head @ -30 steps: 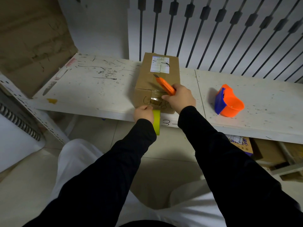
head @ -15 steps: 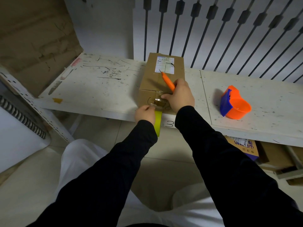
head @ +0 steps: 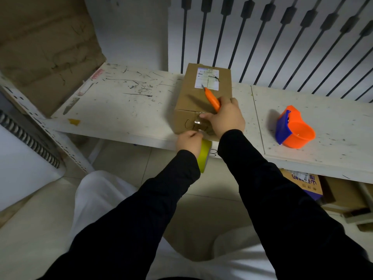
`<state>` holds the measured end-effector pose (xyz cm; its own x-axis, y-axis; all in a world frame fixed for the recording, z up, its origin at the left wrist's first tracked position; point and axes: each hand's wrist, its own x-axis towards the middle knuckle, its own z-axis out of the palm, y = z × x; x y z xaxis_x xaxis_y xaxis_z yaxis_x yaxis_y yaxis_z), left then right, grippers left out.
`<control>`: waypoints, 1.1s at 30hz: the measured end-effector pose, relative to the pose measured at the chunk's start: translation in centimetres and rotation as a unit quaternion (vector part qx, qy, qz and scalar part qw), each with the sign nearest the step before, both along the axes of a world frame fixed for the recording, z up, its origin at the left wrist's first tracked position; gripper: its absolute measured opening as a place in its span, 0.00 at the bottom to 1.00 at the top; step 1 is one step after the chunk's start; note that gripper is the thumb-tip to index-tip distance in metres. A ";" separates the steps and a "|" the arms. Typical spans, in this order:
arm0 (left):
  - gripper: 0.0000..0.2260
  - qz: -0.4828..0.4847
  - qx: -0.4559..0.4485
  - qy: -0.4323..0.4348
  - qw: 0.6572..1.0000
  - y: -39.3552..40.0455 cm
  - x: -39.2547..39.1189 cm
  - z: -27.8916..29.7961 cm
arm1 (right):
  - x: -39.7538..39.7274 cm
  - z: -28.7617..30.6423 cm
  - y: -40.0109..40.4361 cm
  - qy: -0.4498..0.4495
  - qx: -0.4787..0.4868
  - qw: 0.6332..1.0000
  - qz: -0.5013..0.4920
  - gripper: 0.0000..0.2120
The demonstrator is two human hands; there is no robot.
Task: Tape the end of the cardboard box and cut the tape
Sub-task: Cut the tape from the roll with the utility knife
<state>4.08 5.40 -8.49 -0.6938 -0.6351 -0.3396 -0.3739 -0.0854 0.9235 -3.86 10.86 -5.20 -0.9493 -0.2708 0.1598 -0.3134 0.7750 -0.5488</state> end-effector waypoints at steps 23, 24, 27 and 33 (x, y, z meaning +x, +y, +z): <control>0.17 -0.219 -0.105 0.043 0.969 9.1 -7.2 1.5 | -5.3 -2.6 11.4 -0.128 -0.259 0.927 -0.239 0.06; 0.15 -0.213 -0.126 0.040 0.968 9.3 -7.6 1.5 | -5.5 -2.9 11.6 -0.142 -0.244 0.929 -0.240 0.06; 0.12 -0.206 -0.170 0.030 0.963 9.6 -9.0 1.3 | -5.8 -3.8 12.4 -0.160 -0.198 0.938 -0.237 0.11; 0.13 -0.256 -0.280 0.013 0.925 10.1 -10.8 1.1 | -6.5 -5.5 13.3 -0.153 -0.141 0.953 -0.220 0.10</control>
<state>-6.70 15.54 -7.41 -0.9557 -0.2922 -0.0351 -0.2096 0.5920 0.7782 -10.33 24.12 -10.68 -0.9751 0.1763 -0.1346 0.2150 0.6022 -0.7689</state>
